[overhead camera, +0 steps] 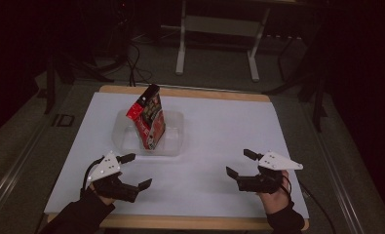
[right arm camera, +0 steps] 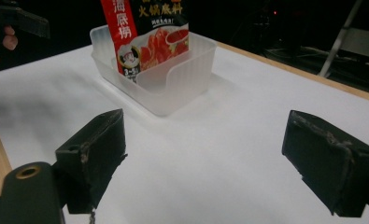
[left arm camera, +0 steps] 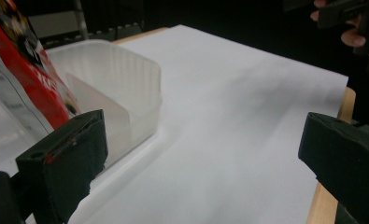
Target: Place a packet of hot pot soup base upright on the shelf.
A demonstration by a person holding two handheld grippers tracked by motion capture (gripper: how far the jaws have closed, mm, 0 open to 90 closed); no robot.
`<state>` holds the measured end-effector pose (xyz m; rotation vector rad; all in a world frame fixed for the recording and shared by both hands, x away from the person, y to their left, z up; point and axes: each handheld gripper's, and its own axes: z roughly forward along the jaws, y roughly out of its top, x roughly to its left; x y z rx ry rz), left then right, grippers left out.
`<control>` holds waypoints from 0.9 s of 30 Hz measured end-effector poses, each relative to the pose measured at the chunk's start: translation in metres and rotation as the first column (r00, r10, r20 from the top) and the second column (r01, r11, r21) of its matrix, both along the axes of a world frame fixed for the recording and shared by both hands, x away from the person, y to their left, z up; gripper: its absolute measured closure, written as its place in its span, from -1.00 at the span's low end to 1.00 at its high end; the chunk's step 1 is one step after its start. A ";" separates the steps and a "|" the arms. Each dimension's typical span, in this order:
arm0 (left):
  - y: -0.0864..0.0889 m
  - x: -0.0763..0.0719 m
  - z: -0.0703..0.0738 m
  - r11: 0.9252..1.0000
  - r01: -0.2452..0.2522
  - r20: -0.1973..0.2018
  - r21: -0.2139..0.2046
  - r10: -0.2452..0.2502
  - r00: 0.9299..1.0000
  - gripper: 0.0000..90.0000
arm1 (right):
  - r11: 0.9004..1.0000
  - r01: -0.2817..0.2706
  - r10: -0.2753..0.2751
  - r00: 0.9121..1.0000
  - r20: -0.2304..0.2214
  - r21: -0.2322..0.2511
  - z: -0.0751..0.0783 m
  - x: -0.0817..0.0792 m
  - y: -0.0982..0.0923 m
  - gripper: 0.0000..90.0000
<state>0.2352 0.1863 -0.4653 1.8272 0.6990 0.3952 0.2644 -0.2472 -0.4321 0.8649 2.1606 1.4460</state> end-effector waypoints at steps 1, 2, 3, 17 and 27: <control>0.001 0.000 -0.002 1.000 0.000 -0.002 0.001 0.000 1.000 -0.96 | 1.000 -0.001 0.001 1.000 0.002 -0.011 -0.003 -0.001 0.000 -0.71; 0.002 0.000 -0.004 1.000 -0.001 -0.003 -0.001 0.001 1.000 -0.96 | 1.000 -0.001 0.001 1.000 0.002 -0.011 -0.003 -0.001 0.000 -0.71; 0.003 0.000 -0.007 1.000 -0.003 -0.002 -0.001 0.003 1.000 -0.96 | 1.000 0.003 -0.003 1.000 0.015 -0.016 -0.005 -0.003 0.000 -0.71; 0.015 0.001 -0.028 1.000 -0.014 -0.010 0.027 0.014 1.000 -0.96 | 1.000 0.016 -0.016 1.000 0.008 -0.013 -0.015 -0.012 -0.005 -0.71; 0.024 0.004 -0.039 0.998 -0.055 -0.011 0.045 0.055 0.998 -0.96 | 0.999 0.047 -0.047 0.999 0.004 -0.004 -0.018 -0.018 -0.015 -0.71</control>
